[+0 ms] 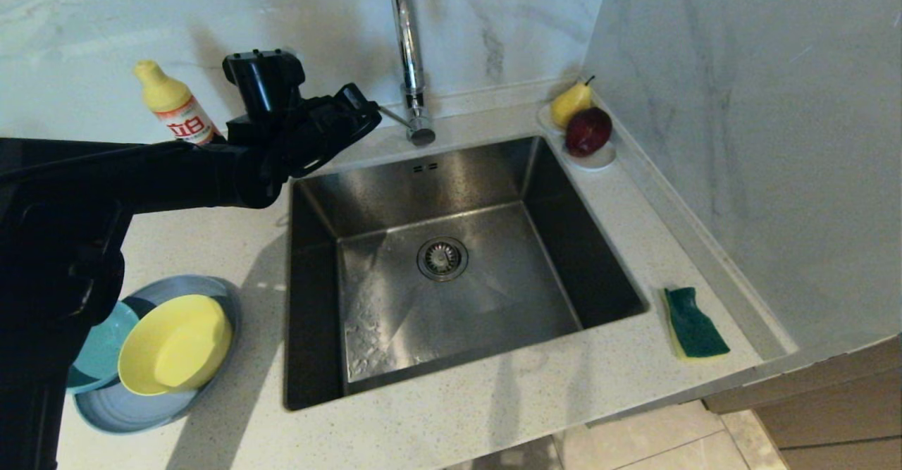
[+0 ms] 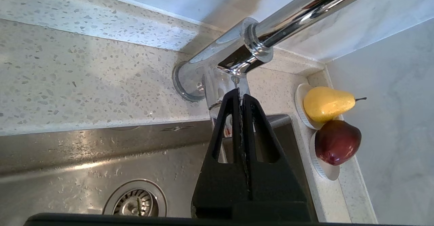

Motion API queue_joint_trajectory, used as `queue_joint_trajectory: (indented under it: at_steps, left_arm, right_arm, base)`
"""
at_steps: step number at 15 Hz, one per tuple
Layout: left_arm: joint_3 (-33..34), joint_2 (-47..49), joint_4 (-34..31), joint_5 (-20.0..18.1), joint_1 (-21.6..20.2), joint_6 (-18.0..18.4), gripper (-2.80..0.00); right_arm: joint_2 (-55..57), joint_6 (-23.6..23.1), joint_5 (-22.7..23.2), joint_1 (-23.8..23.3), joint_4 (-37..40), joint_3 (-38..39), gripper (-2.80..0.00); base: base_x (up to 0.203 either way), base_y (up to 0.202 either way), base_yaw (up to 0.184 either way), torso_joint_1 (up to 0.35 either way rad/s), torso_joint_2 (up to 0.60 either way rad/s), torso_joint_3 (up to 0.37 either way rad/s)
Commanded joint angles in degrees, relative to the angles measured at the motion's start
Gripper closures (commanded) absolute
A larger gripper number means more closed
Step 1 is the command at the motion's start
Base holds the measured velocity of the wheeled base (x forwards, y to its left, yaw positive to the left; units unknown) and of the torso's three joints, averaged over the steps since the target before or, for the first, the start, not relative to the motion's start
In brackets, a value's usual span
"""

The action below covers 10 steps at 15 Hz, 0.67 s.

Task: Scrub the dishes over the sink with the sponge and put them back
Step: Turn on the faucet

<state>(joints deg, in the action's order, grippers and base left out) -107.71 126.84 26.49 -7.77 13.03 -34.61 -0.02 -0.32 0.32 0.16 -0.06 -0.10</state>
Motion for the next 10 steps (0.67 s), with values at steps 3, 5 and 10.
queue_joint_trajectory:
  at_steps: [3, 5, 10]
  left_arm:
    - [0.0, 0.2, 0.1, -0.2, 0.1, -0.2, 0.00]
    - [0.2, 0.2, 0.1, -0.1, 0.1, -0.3, 0.00]
    - [2.8, -0.9, 0.0, -0.1, 0.2, -0.7, 0.00]
  right_arm:
    - [-0.1, 0.0, 0.0, 0.0, 0.0, 0.0, 0.00]
    - [-0.1, 0.0, 0.0, 0.0, 0.0, 0.0, 0.00]
    - [-0.1, 0.0, 0.0, 0.0, 0.0, 0.0, 0.00]
  base:
    - [0.000, 0.000, 0.000, 0.000, 0.00, 0.000]
    - [0.000, 0.000, 0.000, 0.000, 0.00, 0.000]
    - [0.000, 0.000, 0.000, 0.000, 0.00, 0.000]
